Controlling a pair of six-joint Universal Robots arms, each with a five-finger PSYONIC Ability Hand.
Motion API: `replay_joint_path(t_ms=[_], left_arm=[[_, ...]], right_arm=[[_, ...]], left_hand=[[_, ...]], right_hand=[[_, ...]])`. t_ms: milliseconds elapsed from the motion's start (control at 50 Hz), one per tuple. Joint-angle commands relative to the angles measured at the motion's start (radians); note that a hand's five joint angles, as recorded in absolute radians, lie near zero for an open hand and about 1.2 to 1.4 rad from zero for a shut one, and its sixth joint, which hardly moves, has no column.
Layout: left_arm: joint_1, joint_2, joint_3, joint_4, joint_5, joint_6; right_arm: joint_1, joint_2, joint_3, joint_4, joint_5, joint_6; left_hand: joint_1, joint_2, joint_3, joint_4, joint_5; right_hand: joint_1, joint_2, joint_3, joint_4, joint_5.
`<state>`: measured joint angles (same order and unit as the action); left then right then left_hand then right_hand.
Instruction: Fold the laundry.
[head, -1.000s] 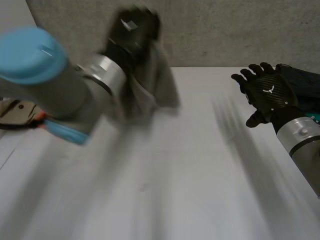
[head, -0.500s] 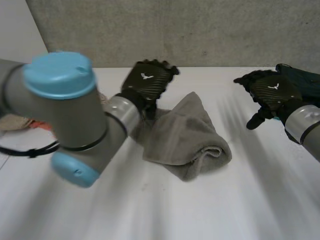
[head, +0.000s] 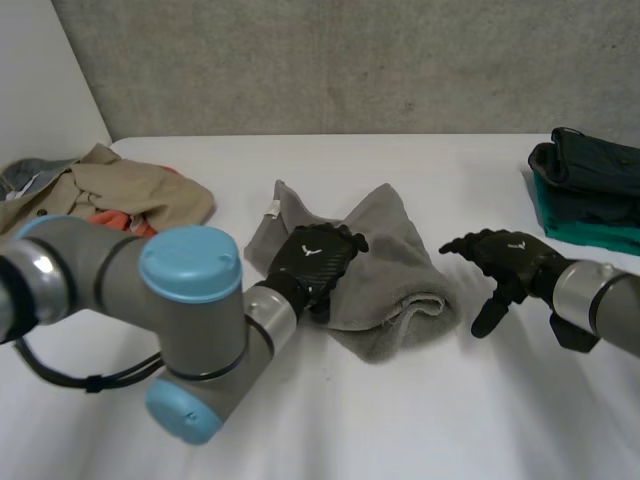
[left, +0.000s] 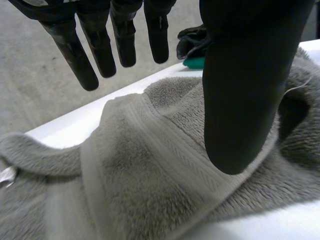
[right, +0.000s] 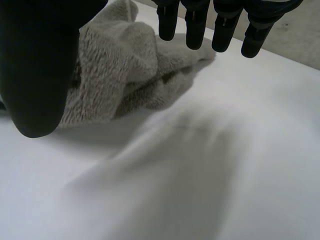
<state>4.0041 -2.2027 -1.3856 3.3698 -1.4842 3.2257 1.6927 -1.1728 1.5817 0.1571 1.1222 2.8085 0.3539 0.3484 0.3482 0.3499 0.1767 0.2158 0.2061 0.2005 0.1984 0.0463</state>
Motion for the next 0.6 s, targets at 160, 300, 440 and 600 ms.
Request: replay_joint_path(t_ms=[160,300,440,600], left_arm=[[-0.010,-0.219,0.203,0.014,0.016,0.108],[-0.020,-0.256,0.267,0.005,0.015,0.108],[-0.031,-0.278,0.284,-0.024,0.028,0.109],[-0.031,-0.266,0.283,-0.064,0.051,0.108]], right_arm=[[0.010,-0.105,0.188,-0.157,0.091,0.006],[0.012,-0.103,0.202,-0.182,0.123,0.006],[0.013,-0.099,0.204,-0.183,0.125,0.017],[0.012,-0.097,0.198,-0.179,0.126,0.060]], left_hand=[[0.229,0.235,0.235,0.233,0.232],[0.432,0.438,0.438,0.436,0.435],[0.748,0.754,0.754,0.752,0.751],[0.757,0.763,0.763,0.761,0.760]], right_hand=[[0.004,0.014,0.019,0.022,-0.001],[0.004,0.014,0.019,0.022,-0.001],[0.004,0.014,0.019,0.022,-0.001],[0.004,0.014,0.019,0.022,-0.001]])
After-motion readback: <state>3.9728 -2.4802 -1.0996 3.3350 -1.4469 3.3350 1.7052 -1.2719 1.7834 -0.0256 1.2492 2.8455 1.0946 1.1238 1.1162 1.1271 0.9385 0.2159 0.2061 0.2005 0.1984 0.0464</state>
